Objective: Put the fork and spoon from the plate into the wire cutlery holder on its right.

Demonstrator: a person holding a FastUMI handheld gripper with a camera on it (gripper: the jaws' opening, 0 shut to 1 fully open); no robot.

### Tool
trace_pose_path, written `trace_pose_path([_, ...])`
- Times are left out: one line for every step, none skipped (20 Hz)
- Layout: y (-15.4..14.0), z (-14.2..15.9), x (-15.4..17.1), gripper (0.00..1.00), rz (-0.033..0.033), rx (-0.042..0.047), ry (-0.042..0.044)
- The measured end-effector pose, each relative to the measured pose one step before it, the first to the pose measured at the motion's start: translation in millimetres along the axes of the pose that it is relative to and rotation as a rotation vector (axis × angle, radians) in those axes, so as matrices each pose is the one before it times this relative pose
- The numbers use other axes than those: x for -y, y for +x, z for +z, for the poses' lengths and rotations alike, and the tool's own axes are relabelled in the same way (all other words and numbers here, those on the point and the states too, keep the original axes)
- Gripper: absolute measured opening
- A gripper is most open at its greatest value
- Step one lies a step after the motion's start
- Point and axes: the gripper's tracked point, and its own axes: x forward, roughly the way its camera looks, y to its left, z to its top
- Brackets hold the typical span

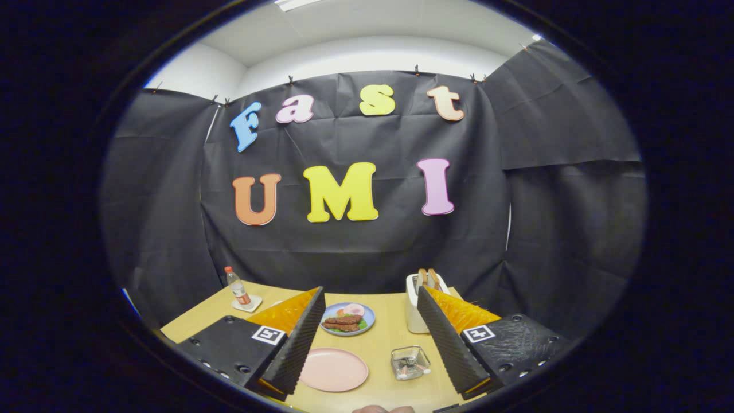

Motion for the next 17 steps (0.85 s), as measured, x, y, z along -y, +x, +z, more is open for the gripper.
trace_pose_path([-0.19, 1.68, 1.73, 0.97, -0.00464, 0.00510, 0.00304])
trace_pose_path([-0.08, -0.05, 2.33, 0.96, -0.00407, 0.00105, 0.00237])
trace_pose_path([-0.46, 0.13, 1.67, 0.96, -0.00262, 0.00034, 0.00169])
trace_pose_path([0.06, -0.11, 1.43, 0.96, -0.00410, -0.00017, 0.00177])
trace_pose_path([0.07, -0.56, 1.88, 0.96, -0.00450, -0.00265, 0.00156])
trace_pose_path([-0.42, -1.28, 0.63, 0.96, -0.00276, -0.00193, 0.00432])
trace_pose_path([-0.15, 0.33, 0.29, 0.96, -0.00196, -0.00033, 0.00192])
trace_pose_path([0.12, 0.38, 1.86, 0.96, -0.00337, 0.00319, 0.00055])
trace_pose_path([-0.28, 1.88, 0.50, 0.96, -0.00155, 0.00589, -0.00121])
trace_pose_path([-1.12, 0.75, 0.25, 0.96, -0.00126, 0.00523, -0.00129])
trace_pose_path([-0.28, 0.96, -0.10, 0.96, 0.00037, 0.00343, -0.00107])
trace_pose_path([0.08, -0.71, -0.11, 0.96, 0.00064, 0.00120, -0.00095])
trace_pose_path([-0.21, 0.35, 0.14, 0.96, -0.00032, 0.00096, 0.00051])
trace_pose_path([-0.94, -0.39, 0.34, 0.96, -0.00109, -0.00091, 0.00061])
trace_pose_path([-0.65, 0.01, 0.98, 0.96, -0.00177, 0.00018, 0.00118])
trace_pose_path([-0.40, 0.22, 0.43, 0.96, -0.00056, -0.00071, 0.00118])
trace_pose_path([-0.69, 0.51, 0.56, 0.96, -0.00175, 0.00170, 0.00048])
